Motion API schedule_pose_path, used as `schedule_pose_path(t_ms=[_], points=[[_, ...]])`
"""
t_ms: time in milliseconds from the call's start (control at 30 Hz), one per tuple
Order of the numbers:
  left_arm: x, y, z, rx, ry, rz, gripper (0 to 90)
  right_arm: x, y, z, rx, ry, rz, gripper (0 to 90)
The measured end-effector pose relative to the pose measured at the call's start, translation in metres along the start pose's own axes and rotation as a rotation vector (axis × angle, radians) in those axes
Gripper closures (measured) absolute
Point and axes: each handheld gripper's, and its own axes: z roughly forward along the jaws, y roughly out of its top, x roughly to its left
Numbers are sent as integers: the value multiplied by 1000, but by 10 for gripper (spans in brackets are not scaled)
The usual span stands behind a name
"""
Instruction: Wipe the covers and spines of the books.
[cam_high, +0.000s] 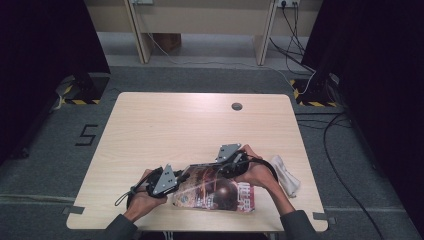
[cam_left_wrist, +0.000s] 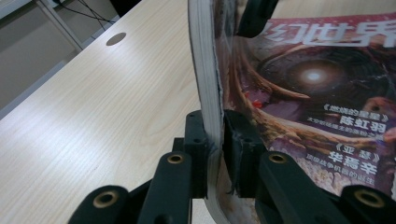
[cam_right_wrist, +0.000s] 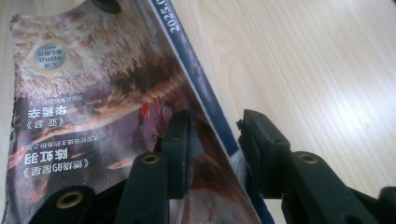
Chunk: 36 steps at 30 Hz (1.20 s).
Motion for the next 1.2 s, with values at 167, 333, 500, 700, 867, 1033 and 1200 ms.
schedule_pose_path(t_ms=[167,333,500,700,867,1033,1200], points=[[0,-4,5,31,24,-81,734,15,5,-6,32,-39,-48,718],[2,-6,7,48,37,-115,698,24,8,-5,74,-76,-75,743],[7,-9,4,44,80,-182,645,28,11,-3,91,-95,-117,808],[12,-13,-7,38,106,-264,577,28,16,-6,105,-110,-99,830],[4,-19,-14,120,79,-324,513,28,20,-9,114,-126,-100,831],[-8,-26,-19,213,54,-373,408,26,27,-13,121,-148,-96,831],[-11,-31,-18,260,44,-360,362,18,34,-17,125,-181,-97,832]])
